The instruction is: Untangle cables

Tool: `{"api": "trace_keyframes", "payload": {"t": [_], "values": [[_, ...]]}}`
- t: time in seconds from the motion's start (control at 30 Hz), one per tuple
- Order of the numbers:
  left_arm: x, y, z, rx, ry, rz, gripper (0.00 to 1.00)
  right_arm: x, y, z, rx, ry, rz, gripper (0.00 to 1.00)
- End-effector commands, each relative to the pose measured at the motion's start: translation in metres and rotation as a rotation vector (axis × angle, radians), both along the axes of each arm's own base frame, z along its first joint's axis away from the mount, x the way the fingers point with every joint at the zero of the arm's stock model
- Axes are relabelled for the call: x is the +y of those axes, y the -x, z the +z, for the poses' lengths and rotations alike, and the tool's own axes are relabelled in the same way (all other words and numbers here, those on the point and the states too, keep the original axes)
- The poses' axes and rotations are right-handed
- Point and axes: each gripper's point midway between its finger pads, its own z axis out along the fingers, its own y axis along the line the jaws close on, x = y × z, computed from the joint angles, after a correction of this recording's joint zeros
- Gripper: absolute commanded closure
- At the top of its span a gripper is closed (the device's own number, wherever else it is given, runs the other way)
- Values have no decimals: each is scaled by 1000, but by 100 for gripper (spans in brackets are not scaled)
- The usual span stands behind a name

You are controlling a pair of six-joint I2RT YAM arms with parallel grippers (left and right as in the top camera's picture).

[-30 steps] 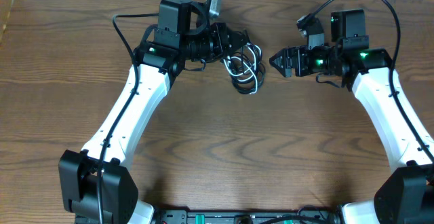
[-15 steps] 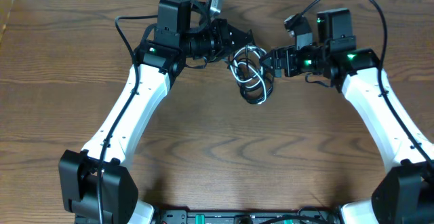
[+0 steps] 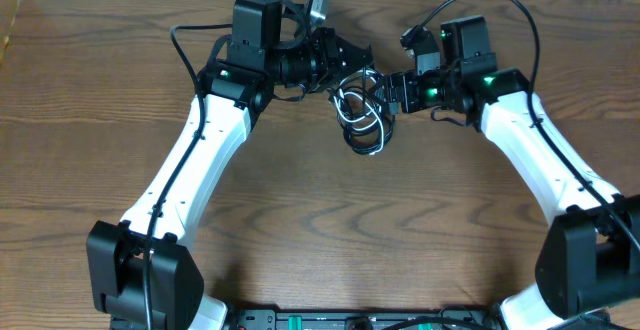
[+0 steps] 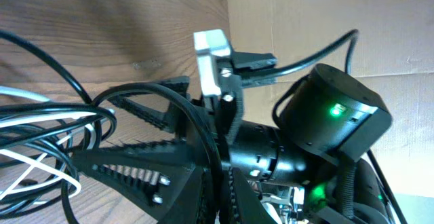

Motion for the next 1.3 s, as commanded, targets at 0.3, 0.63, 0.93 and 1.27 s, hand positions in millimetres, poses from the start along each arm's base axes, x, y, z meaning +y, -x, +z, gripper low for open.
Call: {"api": "trace_keyframes", "payload": {"t": [0.3, 0.63, 0.93, 1.27], "values": [[-2, 3, 11, -9, 29, -26, 93, 9, -17, -36, 51, 2, -55, 39], [21, -2, 48, -108, 80, 16, 93, -58, -28, -63, 140, 219, -480, 99], [106, -2, 126, -344, 96, 220, 93, -87, -16, -74, 222, 270, -528, 99], [125, -2, 58, -256, -173, 288, 93, -58, -8, -70, 241, 173, -354, 99]]}}
